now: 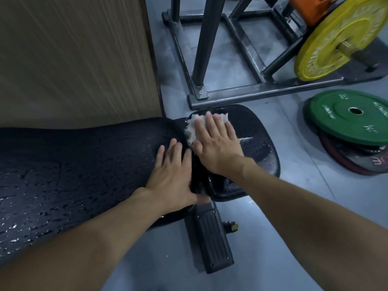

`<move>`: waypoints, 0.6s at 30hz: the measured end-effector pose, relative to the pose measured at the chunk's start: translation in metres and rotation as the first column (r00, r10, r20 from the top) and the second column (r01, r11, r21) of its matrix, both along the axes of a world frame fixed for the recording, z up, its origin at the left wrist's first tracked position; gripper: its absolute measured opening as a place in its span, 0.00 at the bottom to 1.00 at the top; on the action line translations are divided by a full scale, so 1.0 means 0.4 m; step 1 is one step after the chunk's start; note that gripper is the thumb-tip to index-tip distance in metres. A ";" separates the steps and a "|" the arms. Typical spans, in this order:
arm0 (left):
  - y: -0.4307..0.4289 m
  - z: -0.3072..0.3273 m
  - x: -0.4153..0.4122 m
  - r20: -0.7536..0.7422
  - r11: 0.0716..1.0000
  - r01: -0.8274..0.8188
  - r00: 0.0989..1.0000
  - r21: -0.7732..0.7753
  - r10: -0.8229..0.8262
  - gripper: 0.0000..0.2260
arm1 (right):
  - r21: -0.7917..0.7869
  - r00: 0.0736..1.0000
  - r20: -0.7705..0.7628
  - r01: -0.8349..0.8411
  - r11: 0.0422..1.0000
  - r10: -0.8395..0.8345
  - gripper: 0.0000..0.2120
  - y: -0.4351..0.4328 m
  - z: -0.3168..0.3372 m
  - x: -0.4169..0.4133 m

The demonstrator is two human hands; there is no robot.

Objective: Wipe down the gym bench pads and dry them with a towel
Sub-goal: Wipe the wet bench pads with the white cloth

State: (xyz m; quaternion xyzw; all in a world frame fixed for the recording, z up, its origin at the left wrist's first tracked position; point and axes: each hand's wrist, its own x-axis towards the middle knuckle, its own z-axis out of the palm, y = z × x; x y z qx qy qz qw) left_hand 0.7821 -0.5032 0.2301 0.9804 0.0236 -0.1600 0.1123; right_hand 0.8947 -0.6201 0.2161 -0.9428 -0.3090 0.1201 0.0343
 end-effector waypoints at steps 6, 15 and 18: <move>-0.049 0.001 -0.003 -0.023 0.995 -0.094 0.995 0.021 0.095 0.62 | -0.013 0.993 0.003 -0.119 0.993 0.119 0.31 -0.168 0.000 -0.132; -0.079 -0.025 -0.005 -0.030 0.989 -0.077 0.996 0.123 0.082 0.63 | 0.066 0.987 0.061 -0.150 0.986 0.146 0.34 -0.187 -0.027 -0.059; -0.074 -0.043 -0.011 0.013 0.983 -0.064 0.998 0.171 0.063 0.62 | 0.116 0.988 0.125 -0.107 0.987 0.092 0.34 -0.128 -0.035 0.033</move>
